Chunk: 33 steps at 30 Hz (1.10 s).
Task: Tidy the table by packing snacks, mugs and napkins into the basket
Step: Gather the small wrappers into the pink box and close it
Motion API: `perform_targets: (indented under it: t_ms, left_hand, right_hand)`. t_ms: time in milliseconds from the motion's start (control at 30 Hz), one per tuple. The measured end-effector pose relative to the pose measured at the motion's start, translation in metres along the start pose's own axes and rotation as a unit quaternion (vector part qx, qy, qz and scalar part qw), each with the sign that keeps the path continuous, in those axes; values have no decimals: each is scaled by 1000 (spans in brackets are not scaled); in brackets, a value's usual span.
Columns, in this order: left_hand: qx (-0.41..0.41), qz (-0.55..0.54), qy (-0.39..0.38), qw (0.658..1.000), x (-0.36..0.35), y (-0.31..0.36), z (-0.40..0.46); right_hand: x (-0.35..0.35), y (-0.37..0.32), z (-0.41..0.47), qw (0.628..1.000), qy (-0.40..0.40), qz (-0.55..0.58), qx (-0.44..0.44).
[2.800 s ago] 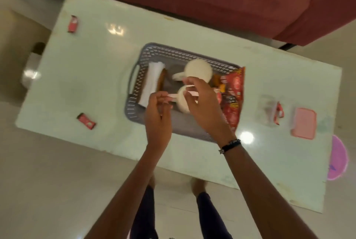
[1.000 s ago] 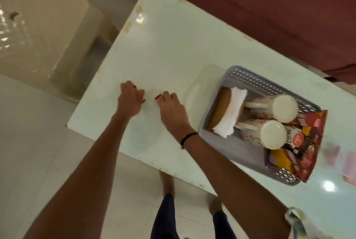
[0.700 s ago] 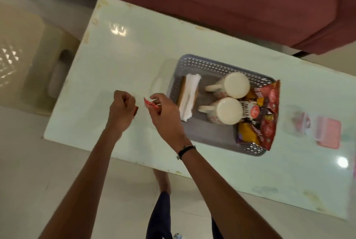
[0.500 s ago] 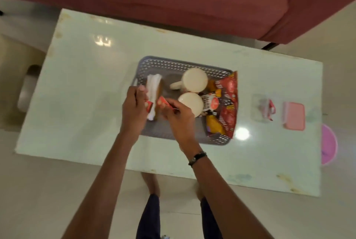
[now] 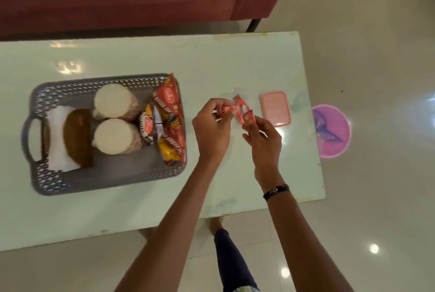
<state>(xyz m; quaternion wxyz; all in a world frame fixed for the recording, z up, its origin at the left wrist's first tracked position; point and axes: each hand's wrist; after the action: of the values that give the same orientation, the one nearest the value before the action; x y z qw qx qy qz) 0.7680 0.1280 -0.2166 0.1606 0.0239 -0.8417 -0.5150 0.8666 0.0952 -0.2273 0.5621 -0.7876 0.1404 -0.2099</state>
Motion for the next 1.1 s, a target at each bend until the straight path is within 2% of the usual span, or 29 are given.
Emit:
perform_targets:
  t_ms: [100,267,333,533,600,733,867,1000,1100]
  left_hand:
    - [-9,1,48,999,-36,2,5]
    - [56,31,12,998,-65,-21,12]
    - [65,41,23,997,-65,-26,10]
    - [60,58,47,995,-62,-28,10]
    - [63,63,45,995,-61,-29,11]
    - [74,75,38,994,-59,-28,12]
    - [105,60,37,992,-56,-34,23]
    - [132,57,15,989,-54,-36,34]
    - [144,63,-12,988,-55,-35,39]
  right_hand:
    - [18,10,22,999,22,-40,5]
    - [28,22,38,995,50,-83,29]
    - [24,21,42,994,54,-88,32]
    - [5,15,63,992,-20,-110,53]
    - [7,20,69,987,-7,-146,62]
    - [28,41,88,962,41,-254,97]
    - [48,63,112,916,10,-390,88]
    - [51,67,127,900,-24,-433,51]
    - [52,61,133,904,-34,-425,20]
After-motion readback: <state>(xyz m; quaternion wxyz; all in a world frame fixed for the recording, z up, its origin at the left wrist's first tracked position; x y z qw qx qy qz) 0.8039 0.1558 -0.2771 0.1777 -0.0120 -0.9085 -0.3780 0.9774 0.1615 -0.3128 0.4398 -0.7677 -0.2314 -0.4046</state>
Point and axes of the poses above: each hand's wrist, its own z-axis towards the middle knuckle, its own x-axis out of the back of the hand, y = z × x, and after that the axes turned 13 degrees about x, right-handed
